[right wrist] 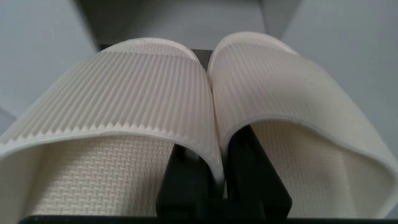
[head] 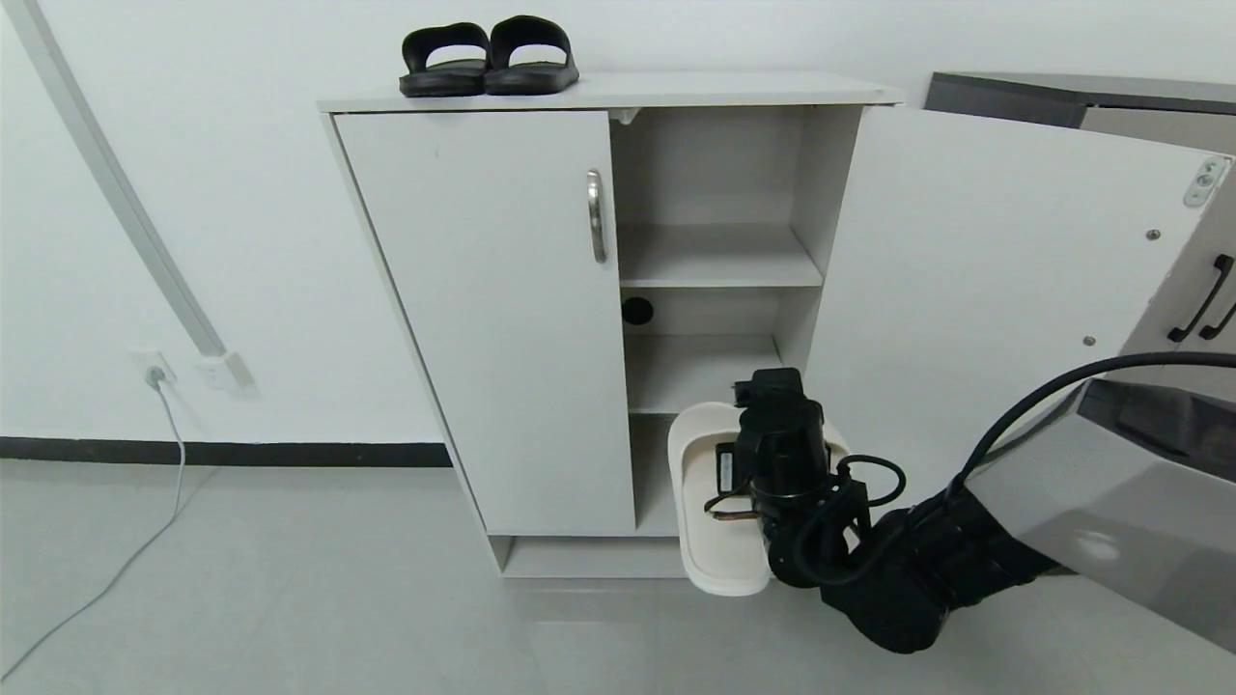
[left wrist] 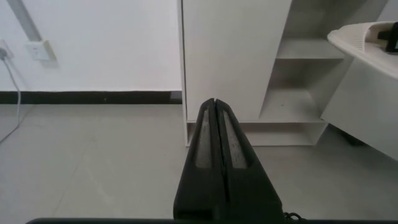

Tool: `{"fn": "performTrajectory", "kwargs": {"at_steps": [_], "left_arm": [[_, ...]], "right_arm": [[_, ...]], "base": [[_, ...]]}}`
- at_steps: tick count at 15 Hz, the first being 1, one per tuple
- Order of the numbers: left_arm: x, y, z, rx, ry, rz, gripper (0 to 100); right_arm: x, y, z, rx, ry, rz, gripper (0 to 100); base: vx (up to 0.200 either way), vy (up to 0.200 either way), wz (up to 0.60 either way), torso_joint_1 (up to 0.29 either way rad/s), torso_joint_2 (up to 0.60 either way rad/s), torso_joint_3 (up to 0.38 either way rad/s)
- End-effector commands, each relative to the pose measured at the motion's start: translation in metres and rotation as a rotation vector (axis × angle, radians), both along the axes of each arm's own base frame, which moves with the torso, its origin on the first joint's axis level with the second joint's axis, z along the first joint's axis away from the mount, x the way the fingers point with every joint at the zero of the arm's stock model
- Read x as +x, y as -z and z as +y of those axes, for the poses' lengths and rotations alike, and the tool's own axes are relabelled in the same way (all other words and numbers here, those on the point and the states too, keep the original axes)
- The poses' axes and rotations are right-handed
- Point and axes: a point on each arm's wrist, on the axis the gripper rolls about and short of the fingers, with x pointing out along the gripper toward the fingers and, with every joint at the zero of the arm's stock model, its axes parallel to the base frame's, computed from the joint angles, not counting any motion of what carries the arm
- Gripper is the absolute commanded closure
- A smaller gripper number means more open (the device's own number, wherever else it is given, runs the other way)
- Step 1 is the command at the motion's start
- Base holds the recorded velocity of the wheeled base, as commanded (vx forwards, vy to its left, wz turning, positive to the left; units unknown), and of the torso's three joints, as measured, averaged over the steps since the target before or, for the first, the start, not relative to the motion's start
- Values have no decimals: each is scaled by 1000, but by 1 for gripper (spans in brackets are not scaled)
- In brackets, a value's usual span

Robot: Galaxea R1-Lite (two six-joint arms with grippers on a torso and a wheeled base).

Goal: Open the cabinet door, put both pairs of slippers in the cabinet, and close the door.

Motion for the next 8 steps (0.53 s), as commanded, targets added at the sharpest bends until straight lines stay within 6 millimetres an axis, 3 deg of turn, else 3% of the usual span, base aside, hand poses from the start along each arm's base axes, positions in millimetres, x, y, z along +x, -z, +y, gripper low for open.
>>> {"fn": "performTrajectory", "kwargs": {"at_steps": [1,8], "left_arm": [[0,0,0,0,-3,4,100],[0,0,0,0,-1,4,100]], "right_arm": [[3,8,2,-4,-5,-1,100],[7,13,7,-24,-27,-3,100]], "base": [[0,0,0,0,0,0],[0,0,0,0,0,0]]}}
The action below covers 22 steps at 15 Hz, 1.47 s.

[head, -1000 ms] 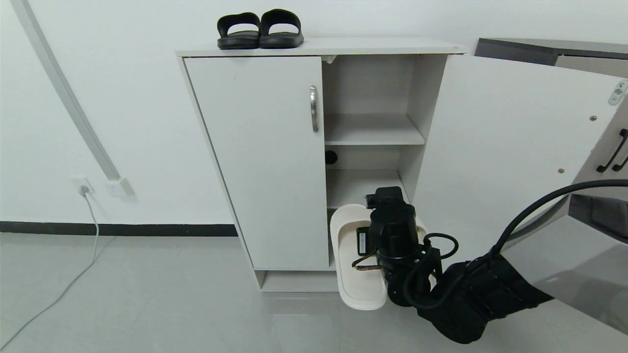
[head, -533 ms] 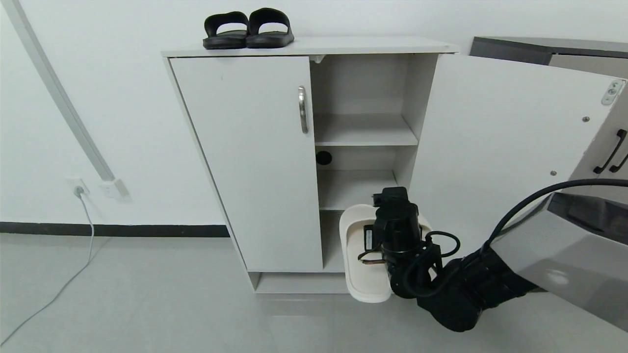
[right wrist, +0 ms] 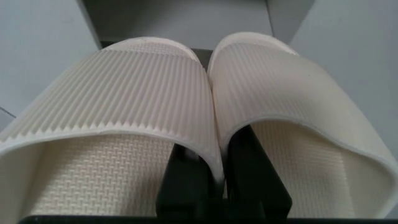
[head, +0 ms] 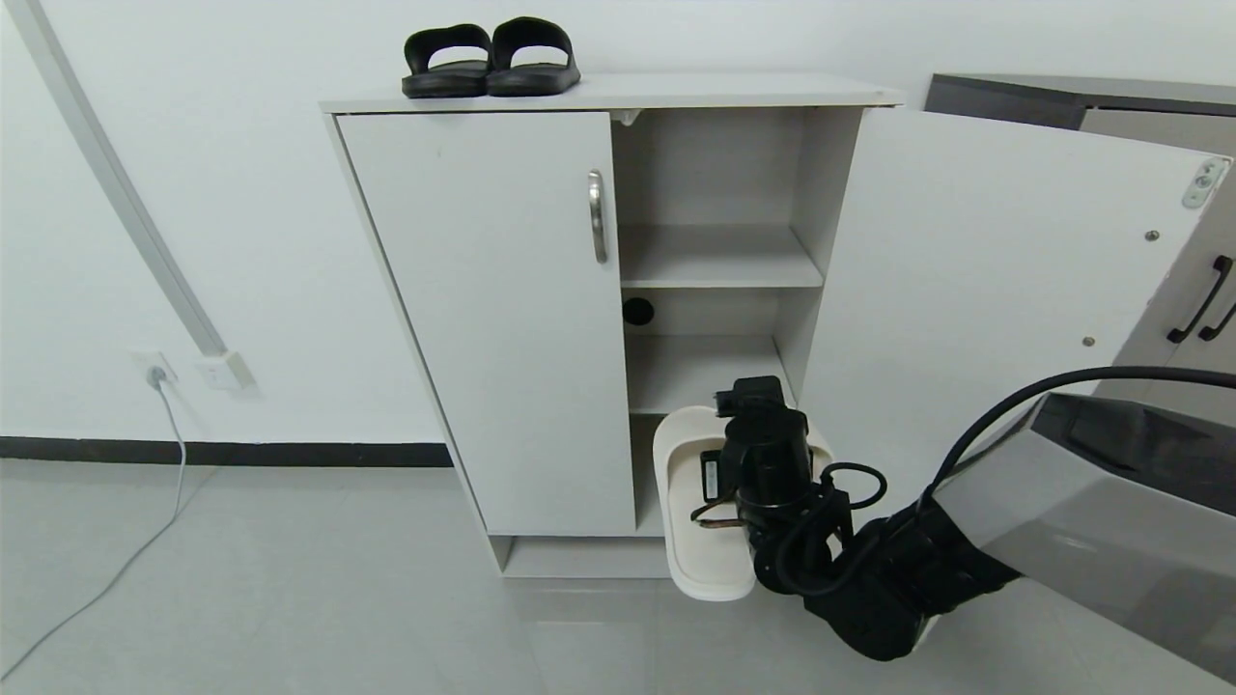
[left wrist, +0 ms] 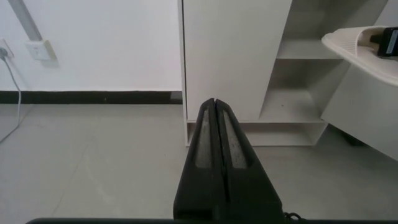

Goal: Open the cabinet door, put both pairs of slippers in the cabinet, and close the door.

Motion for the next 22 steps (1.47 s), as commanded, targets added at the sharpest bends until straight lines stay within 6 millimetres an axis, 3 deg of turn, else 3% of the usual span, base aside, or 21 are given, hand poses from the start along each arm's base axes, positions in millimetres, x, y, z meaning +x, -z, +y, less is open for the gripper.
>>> {"fn": "performTrajectory", "kwargs": {"at_steps": [1,11,18,22], "left_arm": [[0,0,0,0,0,2,100],[0,0,0,0,3,2,100],[0,0,0,1,3,2,100],[0,0,0,1,1,2,100]], "right_arm": [[0,6,2,-11,-6,10,100],[8,13,4,-78,-15,3,100],[14,-1,7,-82,-24,-100,100],[18,-22,6,-41,-25,-221,100]], "base": [[0,0,0,0,0,0],[0,0,0,1,2,-139],[0,0,0,5,2,-200],[0,0,0,1,4,-166]]}}
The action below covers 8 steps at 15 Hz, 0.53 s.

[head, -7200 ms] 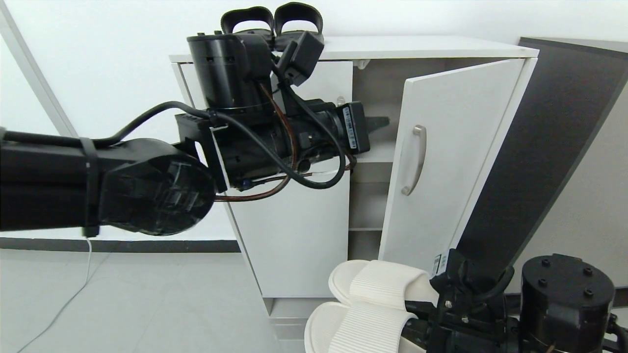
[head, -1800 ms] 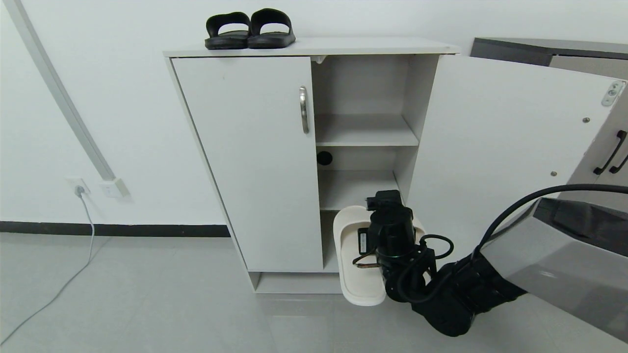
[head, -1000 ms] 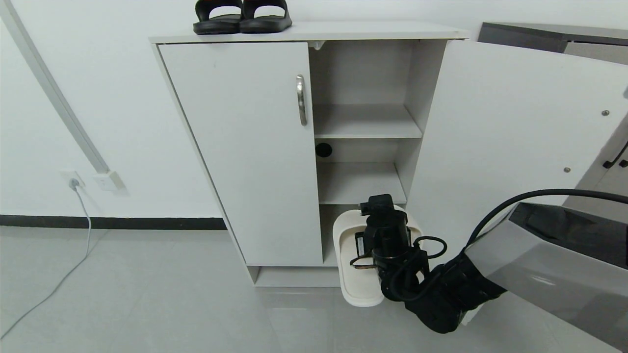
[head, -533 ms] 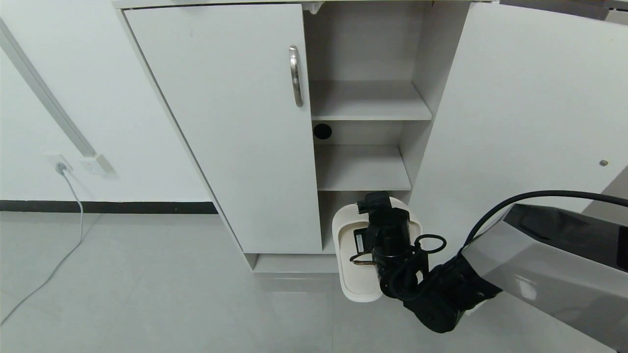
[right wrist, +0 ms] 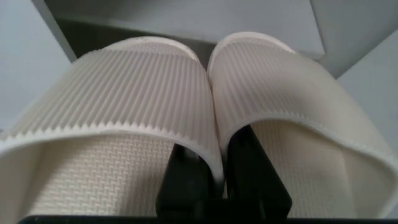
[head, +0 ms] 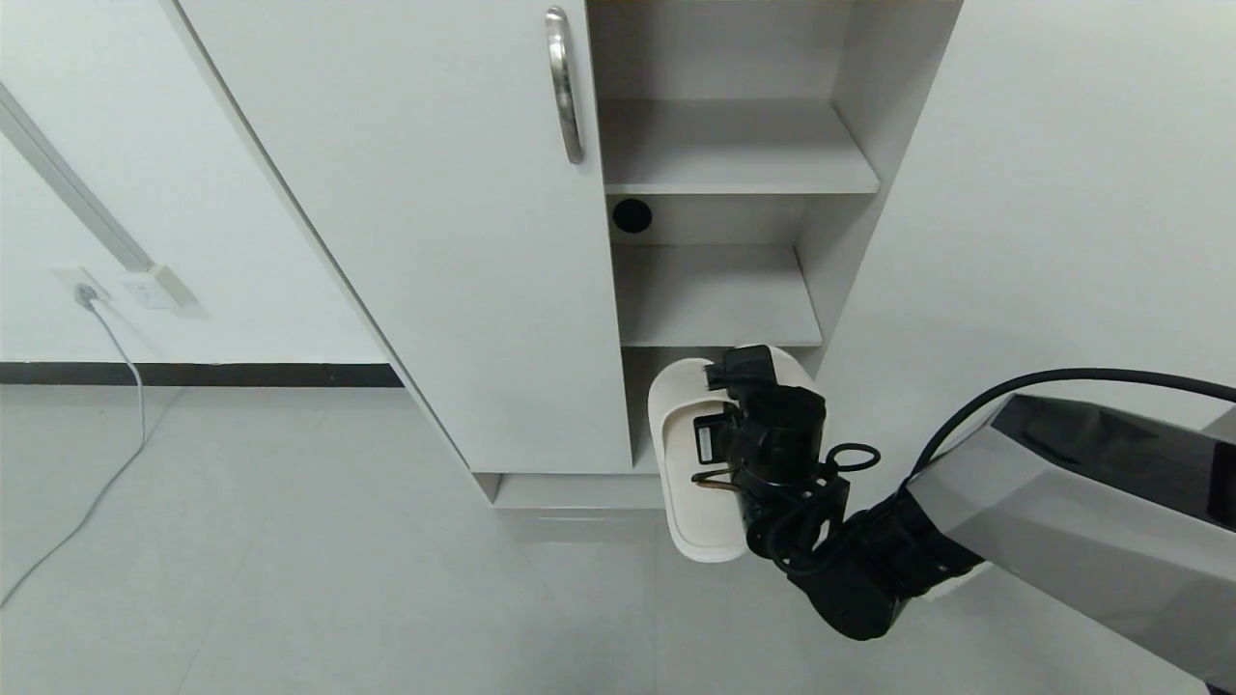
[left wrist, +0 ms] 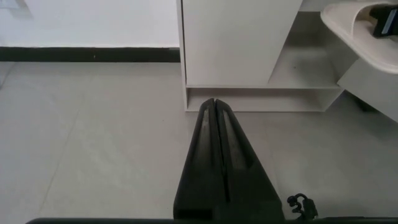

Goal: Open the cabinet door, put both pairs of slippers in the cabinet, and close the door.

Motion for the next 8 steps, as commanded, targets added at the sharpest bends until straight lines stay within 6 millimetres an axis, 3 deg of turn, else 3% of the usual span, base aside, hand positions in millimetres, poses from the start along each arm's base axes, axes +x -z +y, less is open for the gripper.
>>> {"fn": "performTrajectory", "kwargs": {"at_steps": [1,5,8], "left_arm": [[0,0,0,-1,-1,1,100],[0,0,0,-1,-1,1,100],[0,0,0,-1,-3,1,100]], "right_arm": [[0,-6,0,15,1,-16,100],[7,-15,-1,48,-5,-83,100],[14,-8,-2,44,7,-78,100]], "base": [[0,0,0,-2,7,-51],[0,0,0,0,0,0],[0,0,0,0,0,0]]}}
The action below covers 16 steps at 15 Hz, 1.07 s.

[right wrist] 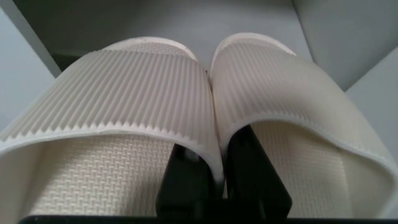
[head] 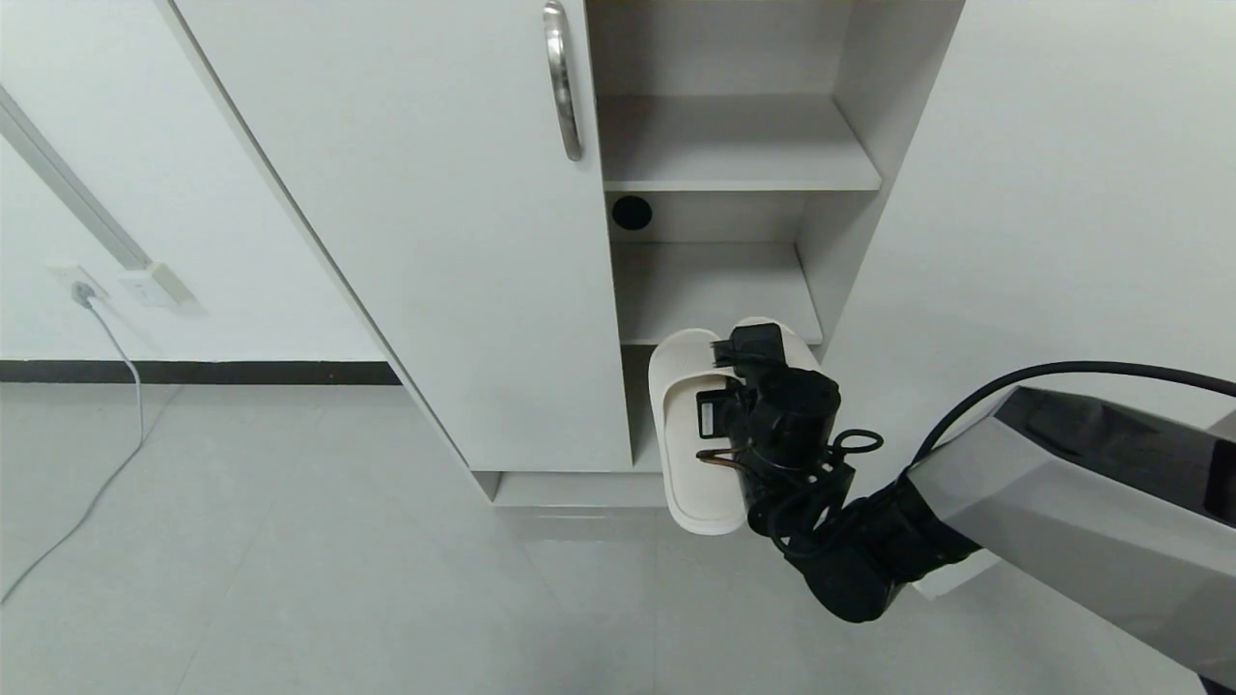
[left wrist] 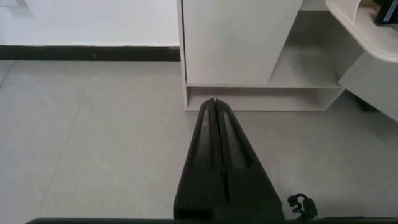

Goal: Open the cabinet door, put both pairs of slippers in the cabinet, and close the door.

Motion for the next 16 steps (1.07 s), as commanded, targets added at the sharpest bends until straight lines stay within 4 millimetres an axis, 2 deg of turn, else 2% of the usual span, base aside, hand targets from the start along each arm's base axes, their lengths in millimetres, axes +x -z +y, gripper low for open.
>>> {"fn": "performTrajectory", "kwargs": {"at_steps": [1,4,16], "left_arm": [[0,0,0,0,1,0,100],[0,0,0,1,1,2,100],[0,0,0,3,1,0,100]], "right_arm": [[4,5,1,-3,6,4,100],[5,6,1,0,8,3,100],[11,12,-1,-2,11,-1,100]], "base": [[0,0,0,0,0,0],[0,0,0,0,0,0],[200,0,0,5,4,2]]}}
